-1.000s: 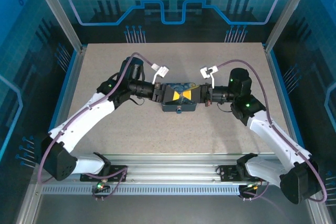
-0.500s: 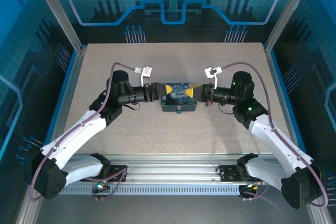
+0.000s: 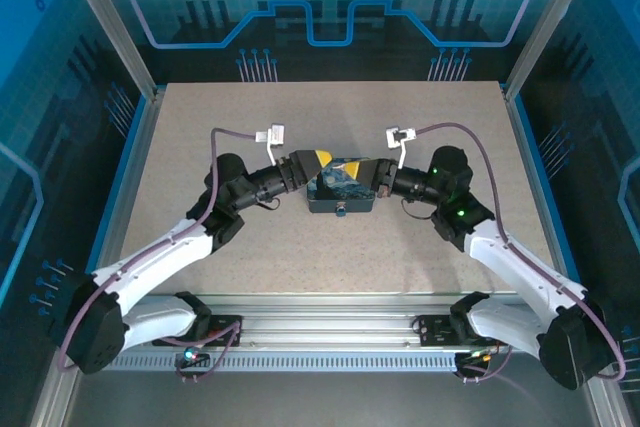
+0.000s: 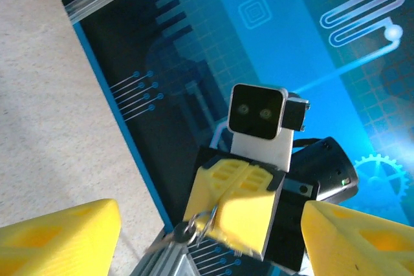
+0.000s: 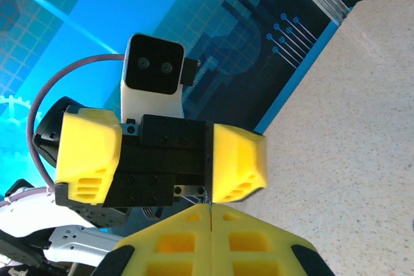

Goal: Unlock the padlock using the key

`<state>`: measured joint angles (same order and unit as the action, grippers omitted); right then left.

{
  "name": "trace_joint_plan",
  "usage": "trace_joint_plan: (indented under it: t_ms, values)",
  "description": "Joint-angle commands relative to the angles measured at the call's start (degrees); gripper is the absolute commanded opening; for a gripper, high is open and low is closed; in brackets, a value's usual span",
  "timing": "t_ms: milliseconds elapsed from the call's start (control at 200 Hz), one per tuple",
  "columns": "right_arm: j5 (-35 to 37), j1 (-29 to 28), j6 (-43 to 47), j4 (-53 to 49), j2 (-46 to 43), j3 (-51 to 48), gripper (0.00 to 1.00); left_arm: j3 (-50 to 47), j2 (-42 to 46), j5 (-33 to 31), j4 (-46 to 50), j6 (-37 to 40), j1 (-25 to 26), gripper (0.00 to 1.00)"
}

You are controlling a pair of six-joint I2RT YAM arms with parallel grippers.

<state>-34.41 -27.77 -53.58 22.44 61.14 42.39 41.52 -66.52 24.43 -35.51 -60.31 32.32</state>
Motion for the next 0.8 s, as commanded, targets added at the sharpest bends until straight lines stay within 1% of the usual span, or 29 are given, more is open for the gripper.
trace_joint_plan:
  t_ms: [0,120,195,230,295,415,520,575,630,665,695,790]
  values:
    - [4.4,-1.7,-2.9,6.9,0.1,-1.3,0.0,-0.4,-2.5,-1.5,-9.2,-2.5,1.3,0.72]
    - [6.0,-1.9,-3.7,7.9,0.1,-2.0,0.0,-0.1,-4.5,-0.7,-12.1,-3.9,2.0,0.64]
    - [7.6,-1.8,-3.6,7.4,-0.1,-2.3,0.0,0.0,-5.3,-0.3,-13.8,-4.8,2.1,0.53]
    - [8.1,-1.8,-3.5,6.7,-0.2,-2.4,0.0,0.0,-5.5,-0.2,-14.4,-5.1,2.2,0.5]
    - [8.2,-1.8,-3.5,6.3,0.0,-2.4,0.0,0.1,-5.5,-0.2,-14.7,-5.1,2.2,0.42]
    - [8.0,-1.7,-4.0,6.4,0.0,-3.0,0.0,0.0,-5.1,-0.7,-14.2,-4.7,2.2,0.35]
    - [8.4,-1.5,-4.4,6.6,-0.5,-3.7,0.0,0.1,-5.1,-0.8,-13.7,-4.5,2.2,0.23]
    - [8.8,-1.5,-4.6,7.1,-0.8,-4.1,0.0,0.2,-5.3,-0.8,-13.9,-4.5,2.2,0.19]
    - [8.6,-1.3,-4.4,6.7,-0.8,-4.0,0.0,0.4,-5.5,-0.5,-13.8,-4.4,2.2,0.09]
    - [8.3,-1.3,-4.3,6.7,-0.7,-3.9,0.0,0.5,-5.6,-0.4,-13.8,-4.5,2.2,0.06]
    - [8.1,-1.3,-4.3,6.6,-0.7,-3.9,0.0,0.7,-5.7,-0.2,-13.6,-4.4,2.2,0.0]
    - [7.6,-1.3,-3.9,5.8,-0.8,-3.9,0.0,1.0,-5.7,0.1,-13.3,-4.1,2.3,0.0]
